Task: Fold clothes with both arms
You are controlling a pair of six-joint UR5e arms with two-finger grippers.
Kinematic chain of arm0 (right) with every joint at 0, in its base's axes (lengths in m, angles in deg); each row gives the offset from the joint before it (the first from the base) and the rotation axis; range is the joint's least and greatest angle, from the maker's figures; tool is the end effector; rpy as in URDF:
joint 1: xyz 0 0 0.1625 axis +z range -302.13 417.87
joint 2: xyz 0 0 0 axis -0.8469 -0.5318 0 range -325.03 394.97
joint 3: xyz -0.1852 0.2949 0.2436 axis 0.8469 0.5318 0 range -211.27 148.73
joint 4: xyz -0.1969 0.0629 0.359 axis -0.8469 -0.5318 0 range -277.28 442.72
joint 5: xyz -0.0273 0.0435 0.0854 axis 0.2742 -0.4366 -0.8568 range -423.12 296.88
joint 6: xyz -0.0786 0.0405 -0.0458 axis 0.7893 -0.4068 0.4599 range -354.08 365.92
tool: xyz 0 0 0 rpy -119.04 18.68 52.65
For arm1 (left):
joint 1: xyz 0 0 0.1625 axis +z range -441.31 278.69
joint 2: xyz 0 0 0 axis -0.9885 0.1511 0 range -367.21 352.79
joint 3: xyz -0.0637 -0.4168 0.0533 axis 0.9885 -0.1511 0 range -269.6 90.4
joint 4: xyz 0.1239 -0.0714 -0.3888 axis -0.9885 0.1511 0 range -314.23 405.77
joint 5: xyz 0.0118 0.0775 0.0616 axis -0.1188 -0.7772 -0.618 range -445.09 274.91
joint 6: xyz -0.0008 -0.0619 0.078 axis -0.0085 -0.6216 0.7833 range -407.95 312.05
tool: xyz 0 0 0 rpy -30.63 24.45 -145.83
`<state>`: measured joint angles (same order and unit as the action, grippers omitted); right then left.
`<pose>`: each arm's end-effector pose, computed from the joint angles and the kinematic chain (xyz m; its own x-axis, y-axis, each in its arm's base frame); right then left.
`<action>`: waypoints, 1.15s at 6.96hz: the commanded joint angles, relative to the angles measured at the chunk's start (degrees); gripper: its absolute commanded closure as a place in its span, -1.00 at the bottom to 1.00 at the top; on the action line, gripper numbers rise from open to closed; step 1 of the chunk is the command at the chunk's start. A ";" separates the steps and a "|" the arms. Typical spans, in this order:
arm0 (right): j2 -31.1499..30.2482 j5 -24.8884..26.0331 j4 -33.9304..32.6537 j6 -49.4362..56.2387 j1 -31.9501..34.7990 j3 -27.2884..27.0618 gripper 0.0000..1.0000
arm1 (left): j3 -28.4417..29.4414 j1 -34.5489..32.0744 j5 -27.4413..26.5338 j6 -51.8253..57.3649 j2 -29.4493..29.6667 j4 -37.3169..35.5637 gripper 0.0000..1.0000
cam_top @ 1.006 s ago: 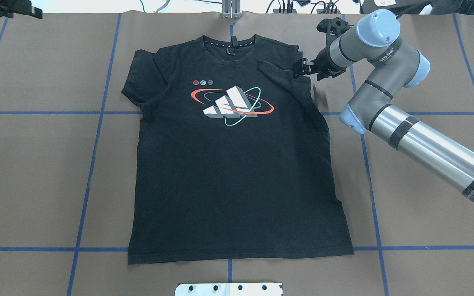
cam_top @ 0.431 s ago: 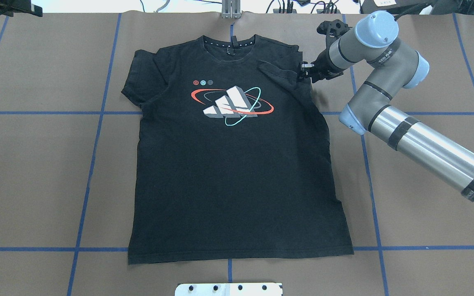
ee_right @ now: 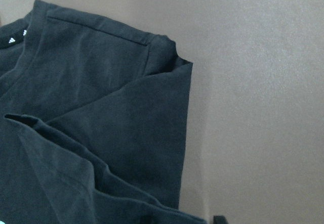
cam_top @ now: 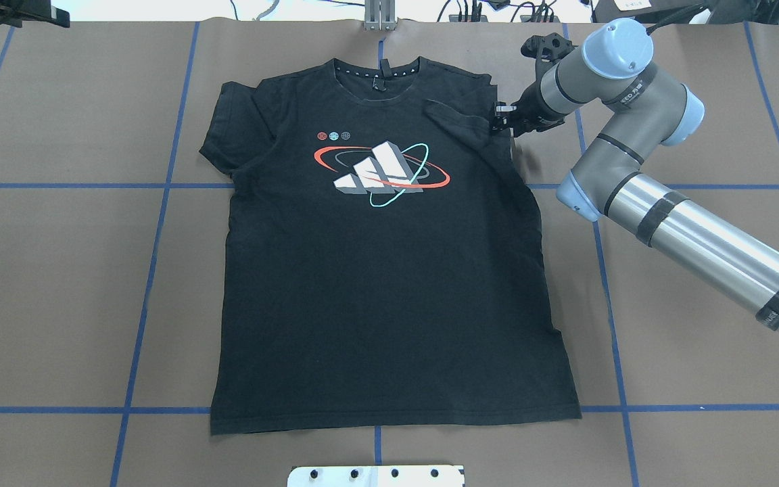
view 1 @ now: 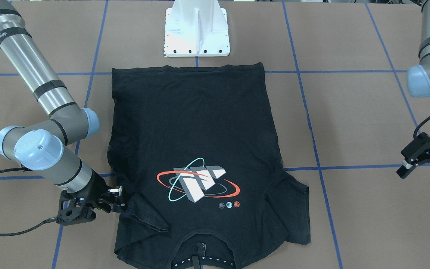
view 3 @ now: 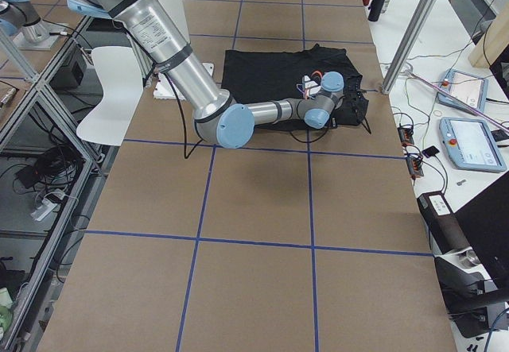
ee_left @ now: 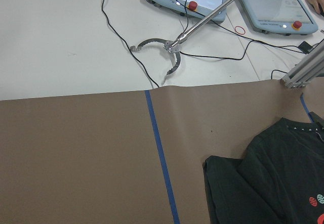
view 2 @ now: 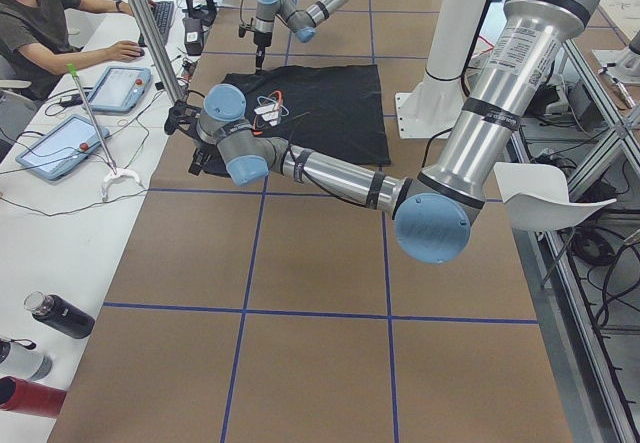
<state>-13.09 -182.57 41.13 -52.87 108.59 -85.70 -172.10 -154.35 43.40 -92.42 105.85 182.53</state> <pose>-0.4426 -0.6743 0.4038 0.5298 -0.0649 0.8457 -0.1698 0.9688 0.1807 0.1242 -0.6518 0.3964 0.5145 0.2278 -0.8267 0.3151 0.8464 0.4293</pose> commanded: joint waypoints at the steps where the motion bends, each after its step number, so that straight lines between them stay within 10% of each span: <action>1: 0.17 0.00 -0.06 -0.10 0.00 0.11 0.54 | -0.12 0.00 0.00 0.09 -0.11 0.00 -1.00; 2: 0.17 -0.09 -0.15 -0.01 0.00 0.11 1.00 | -0.12 0.00 0.00 0.09 -0.12 0.00 -1.00; 8: 0.43 -2.28 -0.06 -0.18 0.61 -5.41 1.00 | -0.04 0.00 0.00 0.17 -0.29 0.00 -1.00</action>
<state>-12.68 -183.92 41.07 -52.95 108.99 -89.30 -172.21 -154.35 43.40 -92.25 105.59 182.53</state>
